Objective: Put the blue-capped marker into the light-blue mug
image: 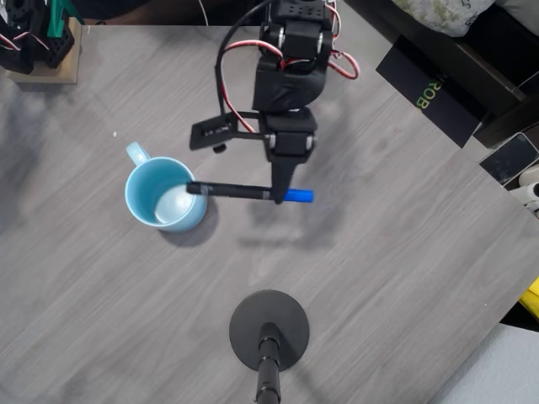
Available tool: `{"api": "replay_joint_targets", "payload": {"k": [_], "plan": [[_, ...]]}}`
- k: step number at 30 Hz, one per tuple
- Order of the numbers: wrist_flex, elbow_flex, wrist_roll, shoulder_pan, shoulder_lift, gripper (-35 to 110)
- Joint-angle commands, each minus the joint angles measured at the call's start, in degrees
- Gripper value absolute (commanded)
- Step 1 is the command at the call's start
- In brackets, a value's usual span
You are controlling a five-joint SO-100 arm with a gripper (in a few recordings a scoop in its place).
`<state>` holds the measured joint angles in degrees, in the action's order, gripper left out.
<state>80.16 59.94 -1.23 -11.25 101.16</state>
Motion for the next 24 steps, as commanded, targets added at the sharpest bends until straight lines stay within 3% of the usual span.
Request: {"api": "replay_joint_targets", "payload": {"k": [1,10,24], "plan": [[-0.79,-1.58,9.14,-2.46,1.05,0],[-2.46,-1.41,16.52,-9.05,-1.49,0],[-12.39,-1.41,31.20,-7.47,-8.79,0]]}}
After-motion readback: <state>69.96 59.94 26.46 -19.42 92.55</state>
